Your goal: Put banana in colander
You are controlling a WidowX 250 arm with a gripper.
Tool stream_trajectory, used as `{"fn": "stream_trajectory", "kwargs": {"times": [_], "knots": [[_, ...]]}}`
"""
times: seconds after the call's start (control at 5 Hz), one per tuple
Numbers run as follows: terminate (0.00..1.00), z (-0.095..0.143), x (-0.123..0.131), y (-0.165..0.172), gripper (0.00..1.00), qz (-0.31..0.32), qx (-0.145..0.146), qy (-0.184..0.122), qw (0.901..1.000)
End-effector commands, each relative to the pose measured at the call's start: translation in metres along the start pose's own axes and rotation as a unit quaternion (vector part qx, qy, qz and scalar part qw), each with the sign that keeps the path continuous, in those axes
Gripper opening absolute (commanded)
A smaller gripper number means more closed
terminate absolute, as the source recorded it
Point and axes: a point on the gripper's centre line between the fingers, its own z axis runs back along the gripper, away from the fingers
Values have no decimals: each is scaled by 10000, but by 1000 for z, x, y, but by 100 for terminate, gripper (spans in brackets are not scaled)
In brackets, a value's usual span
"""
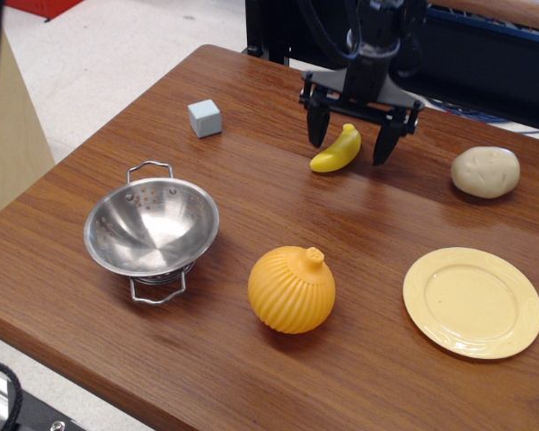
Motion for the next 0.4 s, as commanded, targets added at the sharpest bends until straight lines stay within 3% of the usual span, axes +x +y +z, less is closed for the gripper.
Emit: {"fn": "stream_trajectory", "kwargs": {"times": [0.0, 0.2], "knots": [[0, 3, 3, -1, 100, 263, -143, -83, 9995], [0, 12, -2, 4, 0, 511, -377, 41, 9980]]}}
